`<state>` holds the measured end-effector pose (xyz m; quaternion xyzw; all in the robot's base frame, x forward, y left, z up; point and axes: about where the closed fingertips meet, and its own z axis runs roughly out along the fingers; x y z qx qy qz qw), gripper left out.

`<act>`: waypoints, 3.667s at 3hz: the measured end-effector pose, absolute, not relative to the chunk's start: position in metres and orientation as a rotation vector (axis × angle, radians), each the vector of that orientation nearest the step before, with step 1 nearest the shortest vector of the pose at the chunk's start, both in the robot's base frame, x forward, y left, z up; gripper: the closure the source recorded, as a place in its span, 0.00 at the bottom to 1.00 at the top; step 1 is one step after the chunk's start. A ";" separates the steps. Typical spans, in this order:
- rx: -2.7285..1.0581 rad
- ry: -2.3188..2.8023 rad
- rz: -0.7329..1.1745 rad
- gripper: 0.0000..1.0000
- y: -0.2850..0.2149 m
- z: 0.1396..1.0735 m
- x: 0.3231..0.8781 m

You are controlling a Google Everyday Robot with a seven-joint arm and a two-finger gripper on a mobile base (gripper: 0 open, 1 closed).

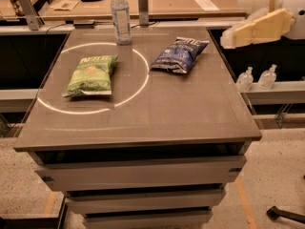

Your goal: Move blue plastic bottle near blue chip bag

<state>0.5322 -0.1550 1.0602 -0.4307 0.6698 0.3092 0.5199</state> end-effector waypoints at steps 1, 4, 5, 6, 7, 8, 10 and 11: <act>-1.013 1.602 0.730 0.00 -0.137 1.044 0.561; -0.890 1.599 0.649 0.00 -0.082 1.013 0.666; -0.836 1.581 0.668 0.00 -0.051 0.998 0.699; -0.840 1.565 0.722 0.00 -0.027 0.977 0.743; -0.931 1.592 0.830 0.00 0.002 0.943 0.776; -1.052 1.623 0.905 0.00 0.026 0.917 0.793; -1.196 1.518 0.954 0.00 0.025 0.970 0.778; -1.081 1.454 0.929 0.00 0.008 1.004 0.794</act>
Offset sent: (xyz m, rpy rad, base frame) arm 0.1357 0.0618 -0.0364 -0.0176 -0.0809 -0.0365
